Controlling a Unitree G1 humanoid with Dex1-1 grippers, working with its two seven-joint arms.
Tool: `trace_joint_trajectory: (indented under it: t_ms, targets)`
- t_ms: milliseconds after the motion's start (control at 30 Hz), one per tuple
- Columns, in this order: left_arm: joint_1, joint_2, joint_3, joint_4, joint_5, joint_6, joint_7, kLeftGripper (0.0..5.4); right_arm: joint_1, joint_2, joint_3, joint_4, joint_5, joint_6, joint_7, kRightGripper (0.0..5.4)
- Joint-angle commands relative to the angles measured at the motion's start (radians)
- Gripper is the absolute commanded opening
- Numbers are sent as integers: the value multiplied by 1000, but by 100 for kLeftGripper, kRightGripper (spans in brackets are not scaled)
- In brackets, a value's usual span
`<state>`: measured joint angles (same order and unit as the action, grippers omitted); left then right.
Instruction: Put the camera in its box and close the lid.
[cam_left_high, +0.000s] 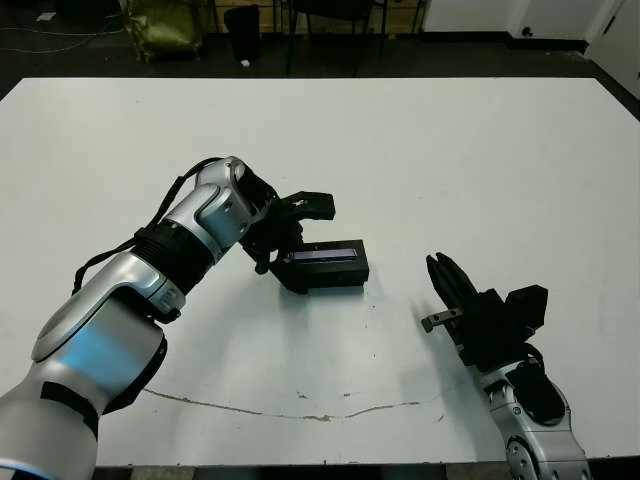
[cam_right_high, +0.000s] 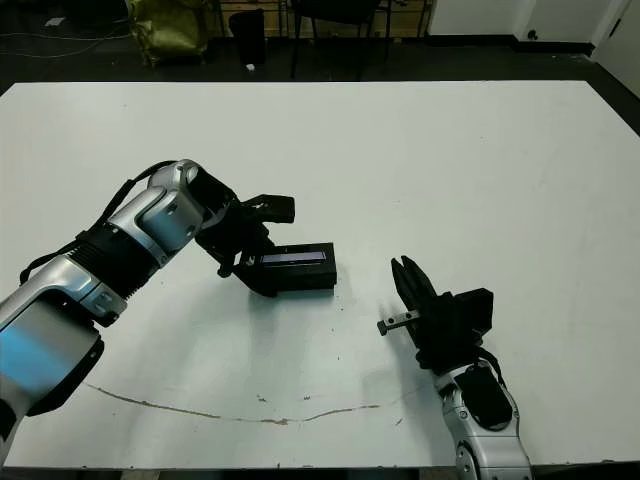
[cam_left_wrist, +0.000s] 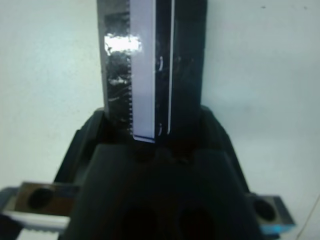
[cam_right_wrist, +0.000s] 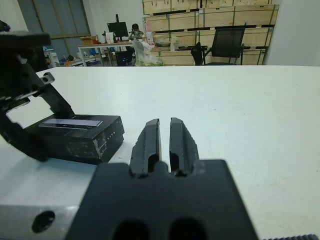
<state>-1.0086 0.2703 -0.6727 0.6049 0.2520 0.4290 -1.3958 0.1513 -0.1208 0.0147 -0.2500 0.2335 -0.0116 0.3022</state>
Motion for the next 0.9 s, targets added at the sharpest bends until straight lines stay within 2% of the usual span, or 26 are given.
trace_joint_trajectory:
  t_ms: [33, 100, 267, 300, 667, 900]
  targets:
    - [67, -6, -51, 28, 32, -74, 2, 372, 5, -11, -3, 10, -6, 11, 2, 0]
    - [70, 1, -56, 27, 44, -119, 13, 421, 6, -10, -4, 9, -4, 12, 2, 0]
    - [78, 12, -57, 18, 55, -142, 22, 532, 8, -8, -7, 6, 10, 26, 3, 0]
    - [80, 13, -58, 15, 57, -142, 21, 539, 8, -8, -8, 5, 13, 27, 4, 0]
    - [113, 54, -61, -57, 92, -256, 79, 539, 7, -11, -6, 8, 13, 24, 4, 0]
    - [130, 51, -38, -55, 97, -228, 151, 539, 10, -12, -5, 10, 16, 20, 10, 0]
